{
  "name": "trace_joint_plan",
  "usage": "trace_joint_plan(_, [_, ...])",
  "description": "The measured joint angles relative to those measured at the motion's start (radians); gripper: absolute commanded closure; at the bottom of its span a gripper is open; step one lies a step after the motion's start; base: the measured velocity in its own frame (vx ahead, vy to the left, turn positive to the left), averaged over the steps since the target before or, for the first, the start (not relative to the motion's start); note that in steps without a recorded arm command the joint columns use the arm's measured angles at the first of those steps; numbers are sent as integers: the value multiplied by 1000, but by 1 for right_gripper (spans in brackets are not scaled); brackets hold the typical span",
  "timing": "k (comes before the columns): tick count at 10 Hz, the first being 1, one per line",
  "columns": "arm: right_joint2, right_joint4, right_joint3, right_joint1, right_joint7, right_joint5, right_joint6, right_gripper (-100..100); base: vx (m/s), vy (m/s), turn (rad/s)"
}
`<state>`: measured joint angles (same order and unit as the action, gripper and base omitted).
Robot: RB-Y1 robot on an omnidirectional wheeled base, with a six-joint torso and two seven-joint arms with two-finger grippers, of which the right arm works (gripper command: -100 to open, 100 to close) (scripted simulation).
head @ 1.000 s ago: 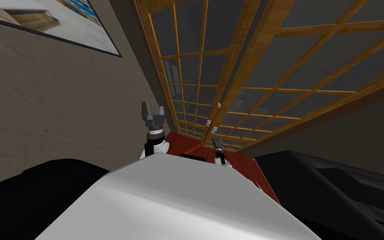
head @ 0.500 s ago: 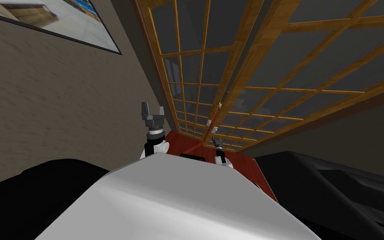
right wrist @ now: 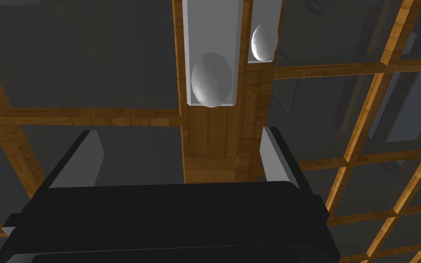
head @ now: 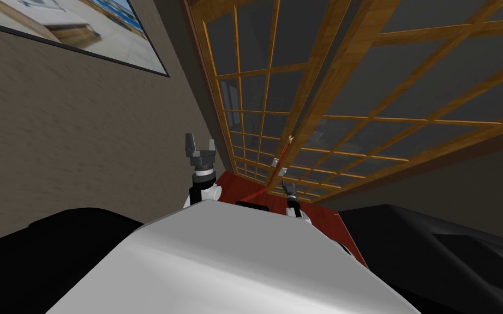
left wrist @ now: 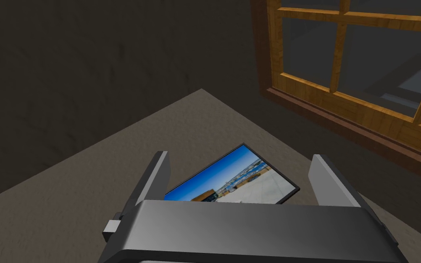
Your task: Pull the door open
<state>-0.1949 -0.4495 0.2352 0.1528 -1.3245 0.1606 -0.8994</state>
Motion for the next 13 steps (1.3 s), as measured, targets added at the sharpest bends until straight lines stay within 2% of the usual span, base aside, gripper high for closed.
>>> trace_joint_plan(1, [-26, 76, 10, 29, 7, -8, -33, -100, 144, 14, 43])
trace_joint_plan(2, [-19, -4, 6, -21, 18, -5, -1, -100, 145, 4, 100])
trace_joint_plan(3, [-23, -44, 7, -32, 27, -6, 27, -100, 128, 5, 54])
trace_joint_plan(4, [-35, -3, 11, -8, 29, -10, 9, -100, 158, 7, 91])
trace_joint_plan(5, [-41, 2, 13, 1, 31, -12, 0, -100, 193, 6, 87])
trace_joint_plan(6, [-43, -7, 14, 6, 33, -13, 2, -100, 85, 1, 16])
trace_joint_plan(7, [-43, -8, 14, 7, 34, -13, 2, 100, -13, 0, -9])
trace_joint_plan(13, [-39, -5, 10, 5, 33, -10, 4, 100, -17, 1, 16])
